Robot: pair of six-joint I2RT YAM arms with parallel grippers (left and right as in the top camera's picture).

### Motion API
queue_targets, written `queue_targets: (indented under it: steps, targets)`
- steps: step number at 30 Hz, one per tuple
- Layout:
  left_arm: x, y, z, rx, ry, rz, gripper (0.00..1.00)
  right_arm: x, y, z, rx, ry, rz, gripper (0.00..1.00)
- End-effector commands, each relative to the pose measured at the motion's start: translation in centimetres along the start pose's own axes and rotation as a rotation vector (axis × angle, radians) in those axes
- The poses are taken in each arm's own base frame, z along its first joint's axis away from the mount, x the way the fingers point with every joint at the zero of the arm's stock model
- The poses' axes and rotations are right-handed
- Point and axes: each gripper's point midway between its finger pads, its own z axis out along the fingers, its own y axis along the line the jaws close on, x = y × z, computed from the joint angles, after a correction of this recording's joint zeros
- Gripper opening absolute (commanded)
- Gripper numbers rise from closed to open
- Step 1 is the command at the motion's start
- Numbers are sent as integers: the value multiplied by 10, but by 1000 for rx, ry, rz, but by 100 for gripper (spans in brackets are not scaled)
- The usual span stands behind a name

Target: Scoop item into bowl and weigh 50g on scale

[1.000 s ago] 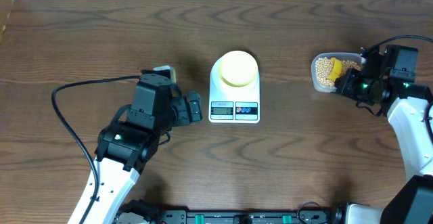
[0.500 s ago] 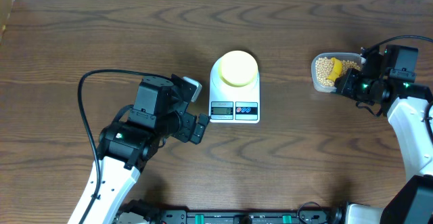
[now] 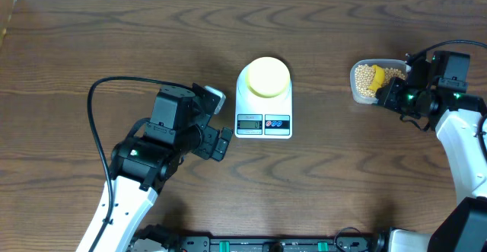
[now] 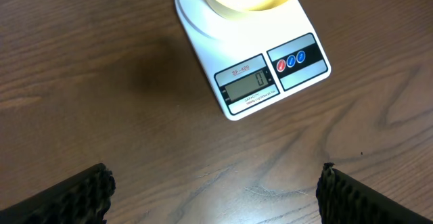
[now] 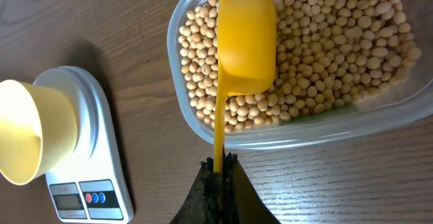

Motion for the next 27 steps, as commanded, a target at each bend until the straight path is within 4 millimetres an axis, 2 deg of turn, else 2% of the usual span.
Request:
queue_targets:
  steps: [1,6,21,27]
  targets:
    - [0,3,0,-11,4,3,98,6,3,3,-36,25,20,1]
    - [-2,-4,0,28,-7,-2,98,6,3,3,-37,25,20,1]
    - [-2,-4,0,29,-6,-1,98,5,4,2,-41,22,19,1]
    - [-2,-4,0,29,-6,-1,98,7,18,-1,-144,38,31,1]
